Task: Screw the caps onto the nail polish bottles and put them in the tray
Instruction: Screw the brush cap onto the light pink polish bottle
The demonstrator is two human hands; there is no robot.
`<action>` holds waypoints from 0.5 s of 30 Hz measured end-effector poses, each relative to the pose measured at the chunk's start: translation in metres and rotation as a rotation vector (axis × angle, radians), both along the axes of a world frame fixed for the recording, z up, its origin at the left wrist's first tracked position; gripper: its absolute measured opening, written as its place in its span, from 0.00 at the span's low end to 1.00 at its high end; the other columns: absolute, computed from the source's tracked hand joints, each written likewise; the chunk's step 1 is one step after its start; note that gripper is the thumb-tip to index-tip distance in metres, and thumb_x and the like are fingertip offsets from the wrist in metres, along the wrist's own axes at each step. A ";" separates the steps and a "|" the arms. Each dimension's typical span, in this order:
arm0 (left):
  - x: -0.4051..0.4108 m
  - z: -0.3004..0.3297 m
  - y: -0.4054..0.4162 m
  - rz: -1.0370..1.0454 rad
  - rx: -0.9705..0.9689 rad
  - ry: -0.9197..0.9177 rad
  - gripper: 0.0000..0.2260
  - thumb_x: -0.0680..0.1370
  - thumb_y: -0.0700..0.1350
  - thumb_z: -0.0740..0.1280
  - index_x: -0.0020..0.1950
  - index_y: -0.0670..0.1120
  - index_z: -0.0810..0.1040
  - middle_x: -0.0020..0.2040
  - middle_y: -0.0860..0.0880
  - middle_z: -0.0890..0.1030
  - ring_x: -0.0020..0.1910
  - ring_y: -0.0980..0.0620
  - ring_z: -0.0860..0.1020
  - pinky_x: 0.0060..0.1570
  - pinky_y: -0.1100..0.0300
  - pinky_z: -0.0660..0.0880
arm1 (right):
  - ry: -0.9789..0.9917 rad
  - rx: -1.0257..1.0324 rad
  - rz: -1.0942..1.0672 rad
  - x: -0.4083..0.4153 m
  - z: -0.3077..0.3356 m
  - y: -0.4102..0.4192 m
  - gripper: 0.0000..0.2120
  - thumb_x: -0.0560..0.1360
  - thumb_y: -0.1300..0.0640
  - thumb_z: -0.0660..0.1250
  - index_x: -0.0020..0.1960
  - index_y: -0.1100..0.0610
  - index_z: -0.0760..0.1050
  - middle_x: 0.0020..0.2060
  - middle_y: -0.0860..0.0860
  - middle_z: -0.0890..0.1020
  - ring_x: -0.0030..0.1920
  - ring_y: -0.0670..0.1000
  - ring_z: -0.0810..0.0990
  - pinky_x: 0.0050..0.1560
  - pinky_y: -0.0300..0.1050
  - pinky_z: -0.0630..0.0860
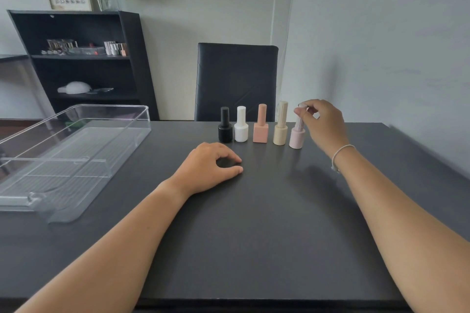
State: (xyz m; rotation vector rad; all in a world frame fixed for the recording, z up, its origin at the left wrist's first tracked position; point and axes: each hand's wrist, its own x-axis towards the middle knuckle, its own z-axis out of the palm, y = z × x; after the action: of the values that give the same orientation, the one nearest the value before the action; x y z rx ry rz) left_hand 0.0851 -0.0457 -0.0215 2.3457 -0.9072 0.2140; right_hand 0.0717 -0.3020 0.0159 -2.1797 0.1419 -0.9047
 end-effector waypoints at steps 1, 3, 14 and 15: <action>0.000 0.000 0.000 0.001 0.001 0.001 0.08 0.71 0.51 0.70 0.48 0.53 0.82 0.49 0.57 0.81 0.51 0.58 0.76 0.51 0.65 0.69 | 0.003 -0.002 -0.001 0.000 0.000 0.000 0.09 0.74 0.53 0.64 0.50 0.57 0.78 0.49 0.54 0.80 0.50 0.53 0.76 0.52 0.47 0.71; 0.001 0.000 0.000 0.004 0.001 0.006 0.07 0.71 0.52 0.70 0.48 0.53 0.82 0.49 0.58 0.81 0.51 0.58 0.76 0.52 0.64 0.70 | 0.009 -0.001 -0.003 -0.001 0.000 0.001 0.09 0.75 0.53 0.64 0.51 0.57 0.78 0.49 0.54 0.80 0.50 0.53 0.76 0.51 0.44 0.70; -0.005 0.006 0.000 0.068 -0.097 0.086 0.09 0.73 0.49 0.69 0.53 0.53 0.80 0.52 0.57 0.77 0.52 0.58 0.74 0.49 0.69 0.67 | -0.146 -0.060 -0.057 -0.013 0.016 0.014 0.12 0.75 0.52 0.65 0.56 0.56 0.76 0.44 0.52 0.76 0.40 0.45 0.71 0.46 0.40 0.67; -0.005 0.007 0.001 0.087 -0.123 0.091 0.10 0.73 0.49 0.69 0.54 0.53 0.79 0.53 0.56 0.77 0.53 0.57 0.74 0.50 0.68 0.66 | -0.178 -0.056 -0.040 -0.014 0.019 0.018 0.12 0.74 0.52 0.65 0.55 0.55 0.76 0.43 0.51 0.75 0.37 0.43 0.70 0.44 0.39 0.67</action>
State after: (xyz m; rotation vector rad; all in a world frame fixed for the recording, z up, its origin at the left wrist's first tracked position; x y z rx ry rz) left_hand 0.0799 -0.0451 -0.0149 2.2634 -0.7287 0.1909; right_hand 0.0573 -0.2837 0.0349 -2.1424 0.0749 -1.1323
